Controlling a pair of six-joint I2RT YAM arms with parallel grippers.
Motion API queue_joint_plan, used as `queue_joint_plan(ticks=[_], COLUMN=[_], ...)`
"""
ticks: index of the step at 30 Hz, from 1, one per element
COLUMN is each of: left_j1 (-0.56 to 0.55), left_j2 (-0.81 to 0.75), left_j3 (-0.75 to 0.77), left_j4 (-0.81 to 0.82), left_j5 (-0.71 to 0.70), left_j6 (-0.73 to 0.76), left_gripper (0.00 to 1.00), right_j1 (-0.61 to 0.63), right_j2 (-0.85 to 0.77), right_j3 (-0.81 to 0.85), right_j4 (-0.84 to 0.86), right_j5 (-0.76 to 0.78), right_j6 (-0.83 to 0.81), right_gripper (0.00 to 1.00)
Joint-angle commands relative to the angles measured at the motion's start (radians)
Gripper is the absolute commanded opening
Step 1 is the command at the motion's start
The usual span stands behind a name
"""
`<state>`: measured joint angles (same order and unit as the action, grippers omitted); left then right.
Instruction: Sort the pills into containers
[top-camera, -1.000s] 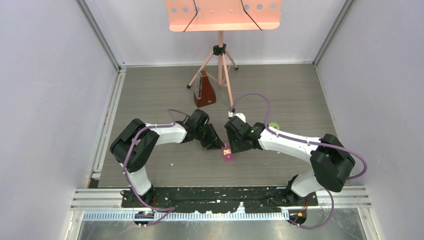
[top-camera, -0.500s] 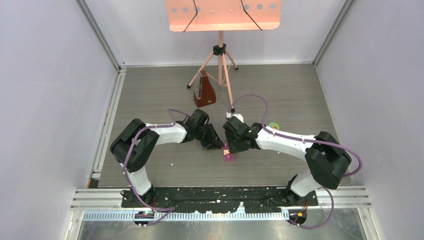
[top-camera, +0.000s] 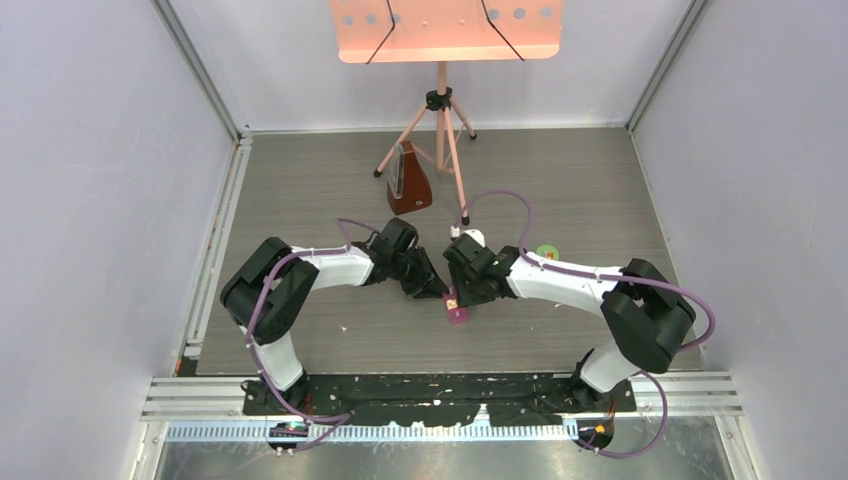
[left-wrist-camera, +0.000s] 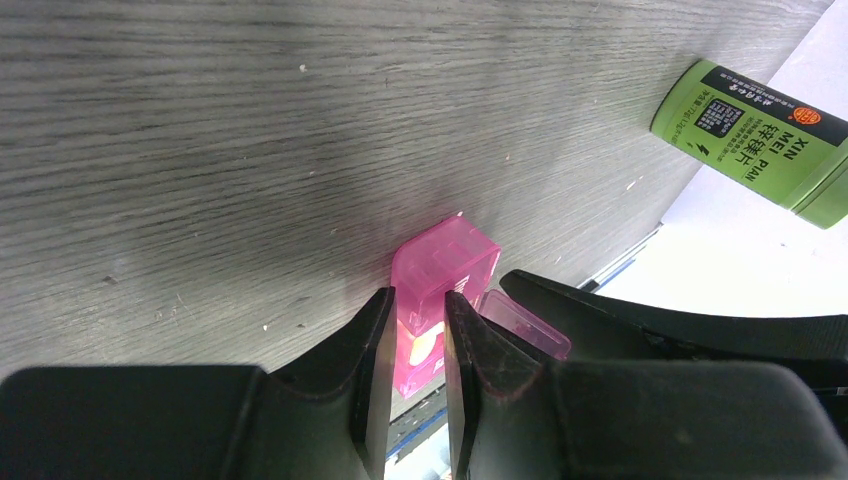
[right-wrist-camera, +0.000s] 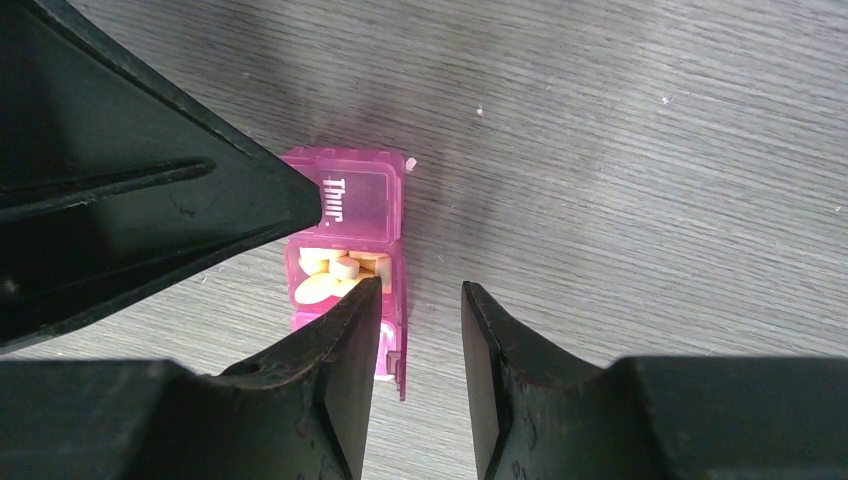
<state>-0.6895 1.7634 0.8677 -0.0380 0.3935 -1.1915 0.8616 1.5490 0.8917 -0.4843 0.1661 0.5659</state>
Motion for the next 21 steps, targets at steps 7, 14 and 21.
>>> queue_joint_plan(ticks=[7,14,21], left_j1=[-0.005,-0.004,-0.004], left_j2=[0.062,0.062,0.061], left_j3=[-0.030,-0.033,-0.036], left_j4=[-0.135,-0.132,-0.132], left_j5=[-0.096,-0.096,-0.097], left_j6=[0.049,0.049,0.048], left_gripper=[0.23,0.23,0.23], right_j1=[-0.001,-0.010,-0.010], right_j2=[-0.102,-0.127,-0.039], right_j3=[0.044,0.041,0.051], right_j4=[-0.055,-0.051,-0.013], right_j5=[0.075,0.027,-0.027], right_j6=[0.014,0.017,0.003], right_gripper=[0.44,0.56,0.56])
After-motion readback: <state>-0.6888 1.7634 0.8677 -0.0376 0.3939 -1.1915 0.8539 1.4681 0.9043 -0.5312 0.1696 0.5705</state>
